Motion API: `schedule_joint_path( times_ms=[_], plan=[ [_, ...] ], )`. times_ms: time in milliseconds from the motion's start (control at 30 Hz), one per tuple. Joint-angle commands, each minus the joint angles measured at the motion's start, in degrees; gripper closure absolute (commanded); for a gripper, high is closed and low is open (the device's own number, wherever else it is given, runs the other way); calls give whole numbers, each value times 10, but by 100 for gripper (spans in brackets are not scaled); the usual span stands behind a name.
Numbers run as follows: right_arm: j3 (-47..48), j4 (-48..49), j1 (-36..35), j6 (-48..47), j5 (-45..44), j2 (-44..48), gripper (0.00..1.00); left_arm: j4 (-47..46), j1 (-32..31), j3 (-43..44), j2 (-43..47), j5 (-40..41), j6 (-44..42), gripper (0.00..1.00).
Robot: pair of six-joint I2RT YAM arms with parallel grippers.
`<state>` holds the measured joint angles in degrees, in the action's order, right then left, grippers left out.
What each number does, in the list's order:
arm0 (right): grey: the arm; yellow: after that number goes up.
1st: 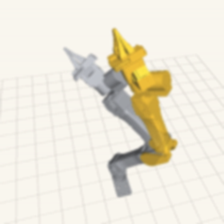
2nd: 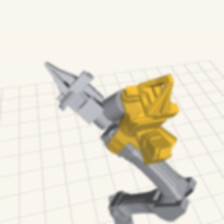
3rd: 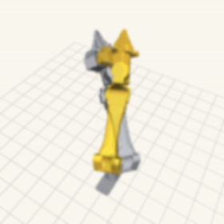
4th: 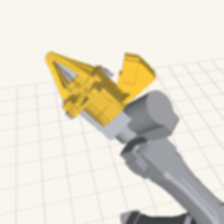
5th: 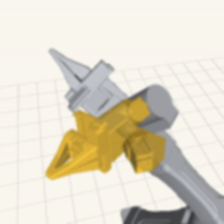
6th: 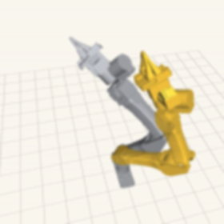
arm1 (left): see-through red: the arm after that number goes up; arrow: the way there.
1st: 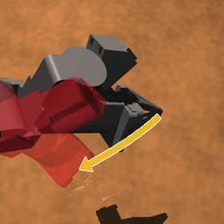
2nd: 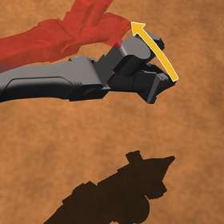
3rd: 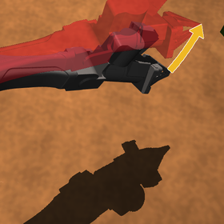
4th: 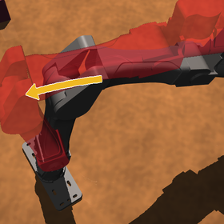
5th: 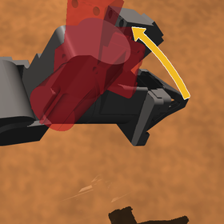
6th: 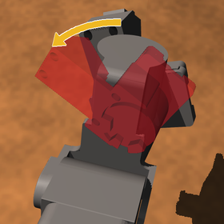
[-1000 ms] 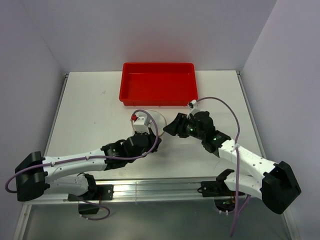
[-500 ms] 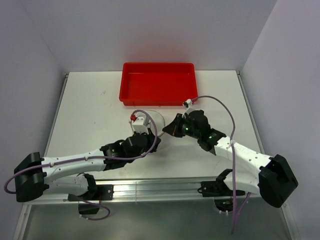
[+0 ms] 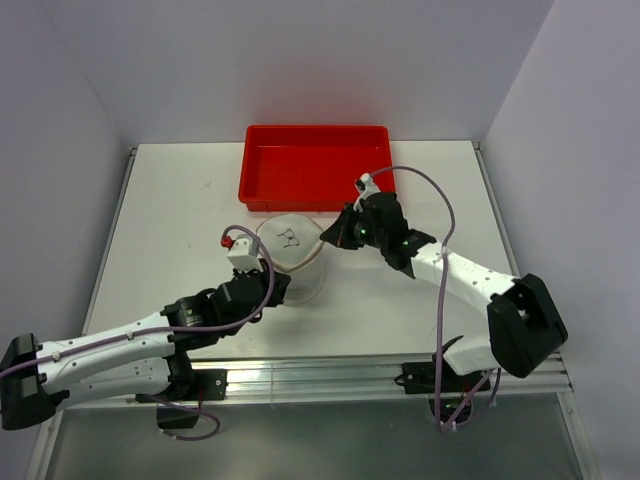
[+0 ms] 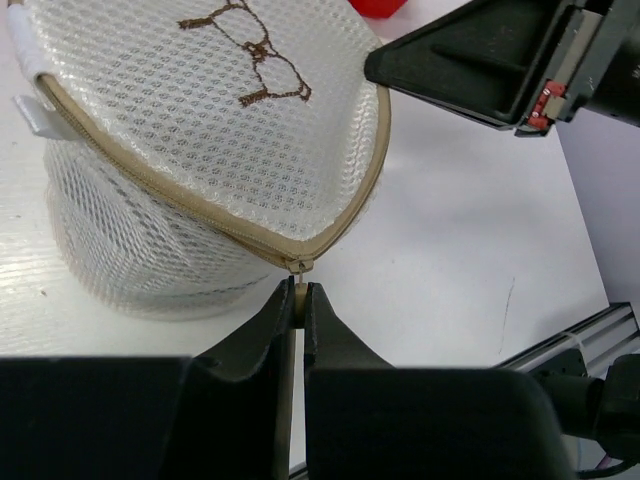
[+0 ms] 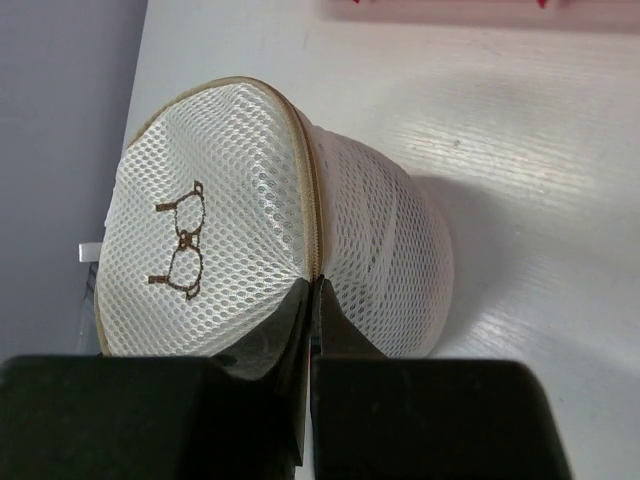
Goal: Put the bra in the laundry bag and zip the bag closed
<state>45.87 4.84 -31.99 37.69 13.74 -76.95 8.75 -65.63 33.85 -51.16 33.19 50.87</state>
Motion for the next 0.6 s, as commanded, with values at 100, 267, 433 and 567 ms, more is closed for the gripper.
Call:
schedule_joint_path(
  times_ms=[100, 267, 433, 567],
  plan=[
    [99, 4, 23, -40, -23, -72, 99, 22, 0, -5, 17, 12, 5, 100],
    [92, -16, 20, -39, 9, -55, 47, -39, 1, 2, -17, -30, 5, 100],
    [-2, 22, 16, 5, 22, 51, 27, -109, 2, 25, -66, -56, -11, 100],
    [-94, 38, 3, 38, 26, 123, 26, -136, 3, 44, -97, -84, -9, 100]
  ],
)
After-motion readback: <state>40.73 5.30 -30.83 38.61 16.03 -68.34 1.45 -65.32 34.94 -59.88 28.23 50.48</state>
